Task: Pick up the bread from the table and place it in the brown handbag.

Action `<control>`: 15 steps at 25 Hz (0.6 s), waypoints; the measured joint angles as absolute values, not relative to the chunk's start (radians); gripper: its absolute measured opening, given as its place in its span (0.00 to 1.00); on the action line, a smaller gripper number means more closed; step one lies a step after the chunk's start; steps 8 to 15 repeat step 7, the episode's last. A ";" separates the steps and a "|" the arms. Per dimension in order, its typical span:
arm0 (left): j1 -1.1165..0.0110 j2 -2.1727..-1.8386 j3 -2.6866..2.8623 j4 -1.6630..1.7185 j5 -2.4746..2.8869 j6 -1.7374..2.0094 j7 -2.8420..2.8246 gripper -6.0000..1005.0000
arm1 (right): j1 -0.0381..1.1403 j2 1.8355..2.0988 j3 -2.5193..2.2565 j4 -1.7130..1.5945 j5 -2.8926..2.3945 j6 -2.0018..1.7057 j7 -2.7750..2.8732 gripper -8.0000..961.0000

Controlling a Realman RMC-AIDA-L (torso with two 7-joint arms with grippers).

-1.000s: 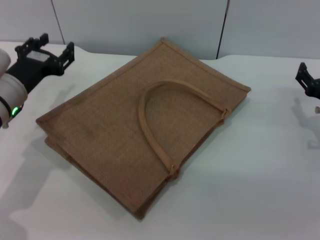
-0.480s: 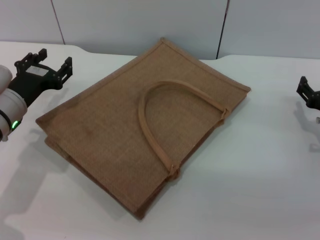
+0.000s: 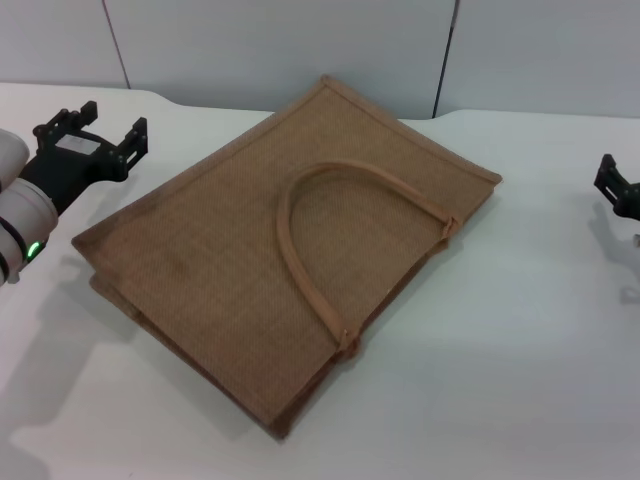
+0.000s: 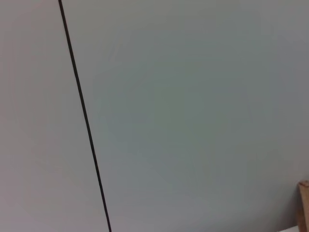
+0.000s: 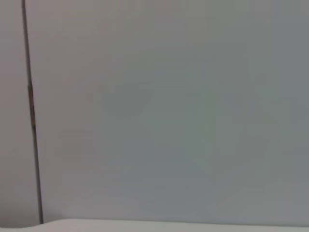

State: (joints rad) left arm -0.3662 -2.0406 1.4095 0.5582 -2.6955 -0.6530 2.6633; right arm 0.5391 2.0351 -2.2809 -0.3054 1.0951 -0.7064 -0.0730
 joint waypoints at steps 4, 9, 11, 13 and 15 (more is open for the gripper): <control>-0.367 -2.038 1.403 0.558 -2.696 -0.653 2.664 0.67 | 0.546 2.034 -2.282 -0.305 1.092 -0.706 -0.074 0.90; -0.367 -2.038 1.399 0.557 -2.696 -0.654 2.664 0.67 | 0.552 2.034 -2.282 -0.304 1.092 -0.706 -0.074 0.90; -0.367 -2.038 1.399 0.557 -2.696 -0.654 2.664 0.67 | 0.552 2.034 -2.282 -0.304 1.092 -0.706 -0.074 0.90; -0.367 -2.038 1.399 0.557 -2.696 -0.654 2.664 0.67 | 0.552 2.034 -2.282 -0.304 1.092 -0.706 -0.074 0.90; -0.367 -2.038 1.399 0.557 -2.696 -0.654 2.664 0.67 | 0.552 2.034 -2.282 -0.304 1.092 -0.706 -0.074 0.90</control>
